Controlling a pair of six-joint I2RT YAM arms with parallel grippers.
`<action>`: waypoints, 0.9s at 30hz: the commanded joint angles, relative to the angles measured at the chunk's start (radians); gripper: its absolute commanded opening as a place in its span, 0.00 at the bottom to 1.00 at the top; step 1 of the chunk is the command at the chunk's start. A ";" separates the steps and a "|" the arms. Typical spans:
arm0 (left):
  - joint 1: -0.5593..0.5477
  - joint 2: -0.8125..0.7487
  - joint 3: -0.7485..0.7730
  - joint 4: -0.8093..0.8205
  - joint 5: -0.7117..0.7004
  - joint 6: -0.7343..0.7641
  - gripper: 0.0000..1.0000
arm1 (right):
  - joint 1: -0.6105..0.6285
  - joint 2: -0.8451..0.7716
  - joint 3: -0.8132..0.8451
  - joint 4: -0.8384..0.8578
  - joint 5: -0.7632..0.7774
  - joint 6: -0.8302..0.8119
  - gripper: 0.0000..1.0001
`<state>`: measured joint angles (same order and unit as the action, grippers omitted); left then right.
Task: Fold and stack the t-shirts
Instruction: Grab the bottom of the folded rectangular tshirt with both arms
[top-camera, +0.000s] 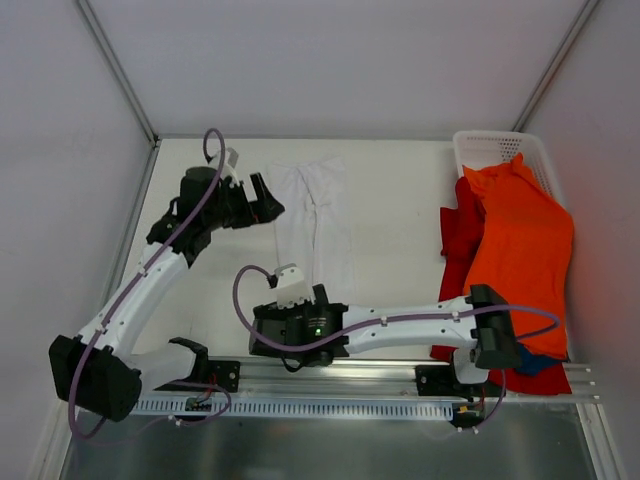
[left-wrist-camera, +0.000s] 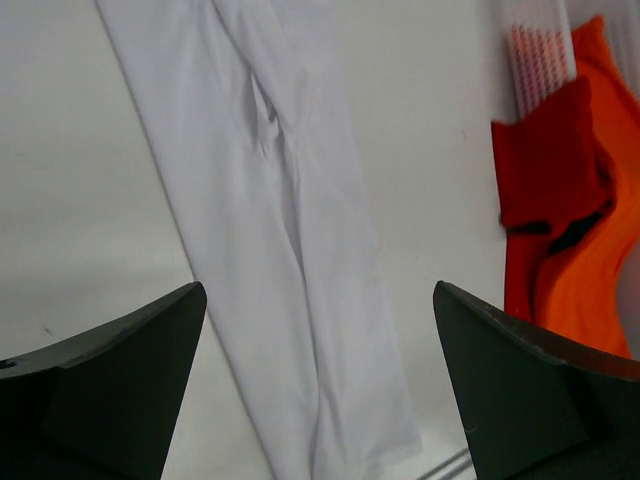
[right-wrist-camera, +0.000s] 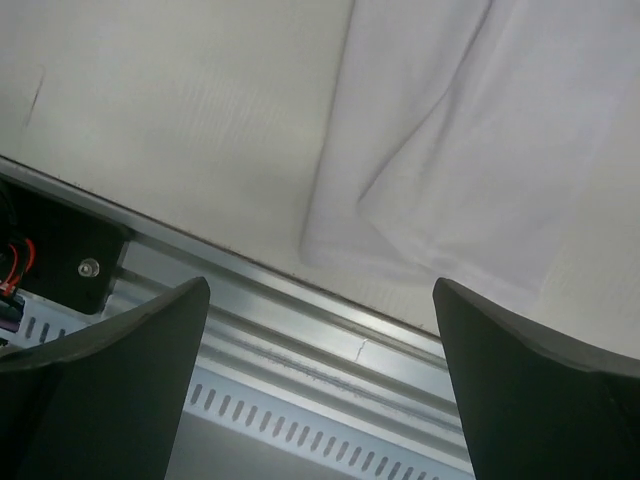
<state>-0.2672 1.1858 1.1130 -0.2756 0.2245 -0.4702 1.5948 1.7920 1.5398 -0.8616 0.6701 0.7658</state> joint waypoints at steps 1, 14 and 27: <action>-0.107 -0.129 -0.195 -0.010 -0.027 -0.047 0.98 | -0.039 -0.161 -0.074 -0.146 0.120 0.013 1.00; -0.645 -0.289 -0.596 -0.051 -0.300 -0.435 0.94 | -0.449 -0.911 -0.928 0.325 -0.156 -0.132 1.00; -1.130 -0.132 -0.670 -0.079 -0.671 -0.967 0.88 | -0.616 -0.816 -0.984 0.461 -0.322 -0.204 0.99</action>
<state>-1.3567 1.0325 0.4686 -0.3267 -0.3004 -1.2541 1.0042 0.9619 0.5636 -0.4709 0.4084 0.5972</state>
